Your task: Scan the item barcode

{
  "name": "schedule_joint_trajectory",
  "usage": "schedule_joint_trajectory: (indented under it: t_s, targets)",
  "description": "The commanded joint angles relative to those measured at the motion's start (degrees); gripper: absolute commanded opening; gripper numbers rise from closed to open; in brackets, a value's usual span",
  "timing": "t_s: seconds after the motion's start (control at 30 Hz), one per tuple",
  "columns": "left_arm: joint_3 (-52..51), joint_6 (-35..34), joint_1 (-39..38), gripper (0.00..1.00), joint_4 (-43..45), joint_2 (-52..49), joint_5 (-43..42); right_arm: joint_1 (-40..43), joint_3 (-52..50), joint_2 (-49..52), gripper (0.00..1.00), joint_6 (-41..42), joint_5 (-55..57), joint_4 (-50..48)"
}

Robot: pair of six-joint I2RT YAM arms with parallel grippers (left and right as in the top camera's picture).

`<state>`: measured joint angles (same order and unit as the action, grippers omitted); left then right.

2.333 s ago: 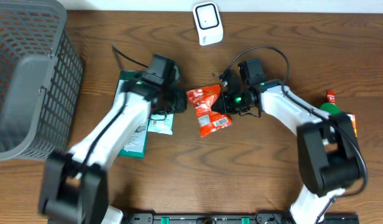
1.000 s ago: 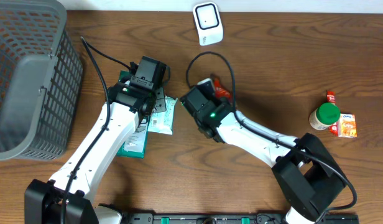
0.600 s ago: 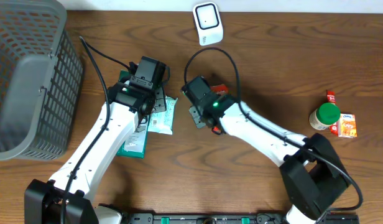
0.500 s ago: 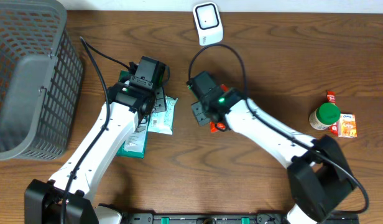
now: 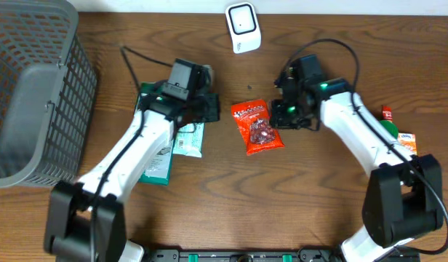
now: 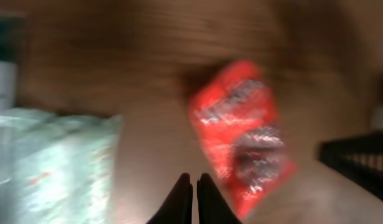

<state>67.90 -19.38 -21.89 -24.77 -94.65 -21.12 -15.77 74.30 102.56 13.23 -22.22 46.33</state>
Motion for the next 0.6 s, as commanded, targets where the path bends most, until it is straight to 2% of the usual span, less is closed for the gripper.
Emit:
schedule_joint_trajectory:
  t_s: [0.0,0.1,0.23,0.57]
  targets:
    - [-0.1,2.9,-0.9,0.07,5.1,-4.4,-14.4,3.5,-1.3,-0.9,0.01,-4.0,-11.6,0.0]
    - [-0.1,2.8,-1.4,0.07,10.7,-8.3,-18.1,6.0,-4.8,-0.9,0.01,-4.1,-15.2,-2.9]
    - [-0.1,2.8,-2.3,0.07,18.0,-13.6,-25.1,8.0,-12.4,-0.9,0.01,-3.8,-27.0,-15.1]
    - [-0.1,2.9,-2.8,0.07,20.7,-21.4,-22.6,5.2,-23.8,-0.9,0.01,6.3,-28.2,-37.5]
